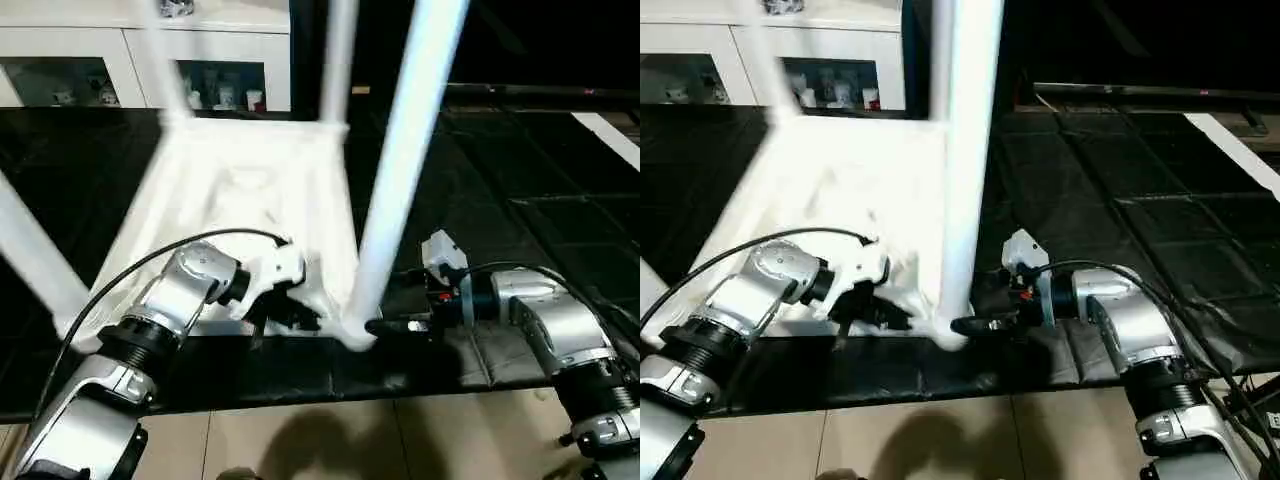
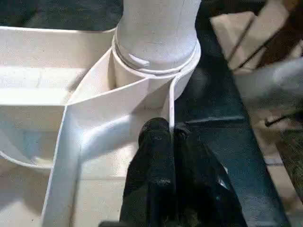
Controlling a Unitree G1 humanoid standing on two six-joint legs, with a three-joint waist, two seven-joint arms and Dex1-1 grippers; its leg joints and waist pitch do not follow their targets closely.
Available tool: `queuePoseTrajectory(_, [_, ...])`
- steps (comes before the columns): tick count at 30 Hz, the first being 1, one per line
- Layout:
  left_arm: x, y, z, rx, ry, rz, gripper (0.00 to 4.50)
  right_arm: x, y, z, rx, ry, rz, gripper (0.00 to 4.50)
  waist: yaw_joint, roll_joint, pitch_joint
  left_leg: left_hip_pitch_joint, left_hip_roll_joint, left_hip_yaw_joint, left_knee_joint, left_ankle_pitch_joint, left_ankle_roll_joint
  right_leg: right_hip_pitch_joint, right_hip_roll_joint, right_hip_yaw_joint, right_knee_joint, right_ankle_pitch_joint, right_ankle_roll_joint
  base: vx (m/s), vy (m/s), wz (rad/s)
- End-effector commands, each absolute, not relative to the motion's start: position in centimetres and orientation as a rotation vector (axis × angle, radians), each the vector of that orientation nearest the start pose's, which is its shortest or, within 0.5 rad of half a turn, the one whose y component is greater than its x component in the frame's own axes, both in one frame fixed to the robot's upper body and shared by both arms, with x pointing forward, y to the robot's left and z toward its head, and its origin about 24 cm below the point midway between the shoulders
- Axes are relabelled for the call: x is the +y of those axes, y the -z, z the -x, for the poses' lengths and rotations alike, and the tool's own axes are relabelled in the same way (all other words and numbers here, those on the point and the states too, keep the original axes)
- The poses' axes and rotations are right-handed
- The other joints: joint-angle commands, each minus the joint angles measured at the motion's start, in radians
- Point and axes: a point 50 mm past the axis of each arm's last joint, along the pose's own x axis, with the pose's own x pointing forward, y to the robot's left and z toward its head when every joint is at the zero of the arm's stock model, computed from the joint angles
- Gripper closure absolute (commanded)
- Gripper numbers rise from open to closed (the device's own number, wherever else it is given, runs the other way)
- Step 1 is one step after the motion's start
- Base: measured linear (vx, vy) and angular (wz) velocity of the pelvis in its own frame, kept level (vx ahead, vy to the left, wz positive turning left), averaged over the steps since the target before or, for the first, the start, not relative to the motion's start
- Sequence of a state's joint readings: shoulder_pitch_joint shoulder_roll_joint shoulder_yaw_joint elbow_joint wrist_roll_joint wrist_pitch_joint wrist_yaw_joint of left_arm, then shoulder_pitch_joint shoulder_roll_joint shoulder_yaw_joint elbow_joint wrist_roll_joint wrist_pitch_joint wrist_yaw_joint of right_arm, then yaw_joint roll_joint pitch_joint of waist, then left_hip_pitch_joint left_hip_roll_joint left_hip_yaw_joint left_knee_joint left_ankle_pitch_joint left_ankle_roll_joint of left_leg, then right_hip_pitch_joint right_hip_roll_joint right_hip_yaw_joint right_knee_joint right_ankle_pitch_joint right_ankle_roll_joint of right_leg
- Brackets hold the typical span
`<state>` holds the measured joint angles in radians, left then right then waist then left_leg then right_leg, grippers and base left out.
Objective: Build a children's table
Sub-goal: Rotate leg to tighten
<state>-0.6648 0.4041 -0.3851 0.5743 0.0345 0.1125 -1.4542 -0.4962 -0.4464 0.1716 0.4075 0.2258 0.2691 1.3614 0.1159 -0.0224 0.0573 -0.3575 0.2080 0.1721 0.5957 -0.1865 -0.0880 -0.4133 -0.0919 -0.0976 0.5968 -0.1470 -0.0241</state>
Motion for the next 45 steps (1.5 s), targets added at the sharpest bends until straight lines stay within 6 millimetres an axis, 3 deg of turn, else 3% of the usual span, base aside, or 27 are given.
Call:
queuePoseTrajectory(1, [11.6,-7.2,-31.1,0.520,1.686,-0.538,4.50,-15.9,-7.7,-30.1,0.372,-1.429,0.124,0.57,-0.007,-0.001,-0.076,0.004,0.025,0.003,-0.068,-0.178,0.048,0.063,-0.054,0.049,-0.062,-0.272,-0.201,0.000,0.000,0.00])
queuePoseTrajectory(9, [11.6,-7.1,-31.0,0.516,1.706,-0.544,4.50,-15.6,-7.6,-29.8,0.385,-1.497,0.105,1.07,-0.009,-0.004,-0.078,0.003,0.025,0.004,-0.065,-0.154,0.061,0.063,-0.052,0.048,-0.057,-0.243,-0.209,0.000,0.000,0.00])
queuePoseTrajectory(24, [11.8,-6.9,-30.8,0.520,1.713,-0.556,4.50,-15.5,-7.3,-29.8,0.406,-1.533,0.112,2.45,-0.009,-0.006,-0.077,0.003,0.025,0.004,-0.065,-0.155,0.058,0.063,-0.053,0.048,-0.058,-0.262,-0.202,0.000,0.000,0.00])
queuePoseTrajectory(31, [11.8,-6.8,-30.8,0.519,1.713,-0.559,4.50,-15.2,-7.3,-29.8,0.397,-1.549,0.109,2.57,-0.009,-0.008,-0.078,0.003,0.025,0.004,-0.064,-0.150,0.060,0.062,-0.053,0.048,-0.058,-0.263,-0.200,0.000,0.000,0.00])
queuePoseTrajectory(35, [11.3,-6.5,-31.3,0.513,1.621,-0.531,4.50,-14.7,-7.0,-29.4,0.391,-1.521,0.082,2.57,-0.009,-0.009,-0.076,0.002,0.025,0.005,-0.065,-0.149,0.061,0.061,-0.053,0.048,-0.058,-0.267,-0.200,0.000,0.000,0.00])
queuePoseTrajectory(38, [10.8,-6.6,-31.8,0.504,1.561,-0.482,4.50,-14.1,-6.4,-29.8,0.387,-1.393,0.074,2.57,-0.010,-0.009,-0.072,0.003,0.022,0.006,-0.066,-0.172,0.053,0.059,-0.052,0.048,-0.066,-0.323,-0.180,0.000,0.000,0.00])
queuePoseTrajectory(40, [10.2,-6.7,-32.3,0.493,1.495,-0.432,4.50,-13.4,-5.6,-30.5,0.394,-1.228,0.058,2.57,-0.018,-0.010,-0.064,0.006,0.018,0.000,-0.072,-0.221,0.022,0.056,-0.053,0.044,-0.079,-0.447,-0.134,0.000,0.000,0.00])
queuePoseTrajectory(41, [9.8,-6.8,-32.5,0.485,1.457,-0.403,4.50,-13.0,-5.3,-30.8,0.395,-1.149,0.046,2.59,-0.027,-0.004,-0.059,0.014,0.013,-0.001,-0.072,-0.272,0.001,0.050,-0.053,0.038,-0.096,-0.547,-0.102,0.000,0.000,0.00])
queuePoseTrajectory(42, [9.5,-6.9,-32.7,0.478,1.432,-0.383,4.50,-12.6,-5.2,-31.0,0.388,-1.115,0.036,2.59,-0.034,-0.005,-0.060,0.014,0.010,-0.004,-0.071,-0.287,-0.008,0.052,-0.055,0.034,-0.099,-0.586,-0.085,0.000,0.000,0.00])
queuePoseTrajectory(43, [9.4,-7.0,-32.8,0.473,1.416,-0.370,4.50,-12.4,-5.2,-31.1,0.382,-1.095,0.031,2.60,-0.045,-0.008,-0.064,0.005,0.007,-0.011,-0.071,-0.284,-0.014,0.063,-0.057,0.026,-0.105,-0.625,-0.052,0.000,0.000,0.00])
queuePoseTrajectory(44, [9.2,-7.0,-32.9,0.472,1.401,-0.352,4.50,-12.1,-5.2,-31.2,0.379,-1.073,0.021,2.61,-0.048,-0.002,-0.066,0.003,0.009,-0.014,-0.073,-0.278,-0.015,0.066,-0.058,0.025,-0.104,-0.614,-0.049,0.000,0.000,0.00])
queuePoseTrajectory(45, [9.0,-7.0,-32.9,0.473,1.394,-0.342,4.50,-11.9,-5.2,-31.2,0.379,-1.061,0.015,2.61,-0.060,-0.005,-0.066,-0.002,0.009,-0.015,-0.075,-0.275,-0.006,0.066,-0.056,0.024,-0.108,-0.590,-0.048,0.000,0.000,0.00])
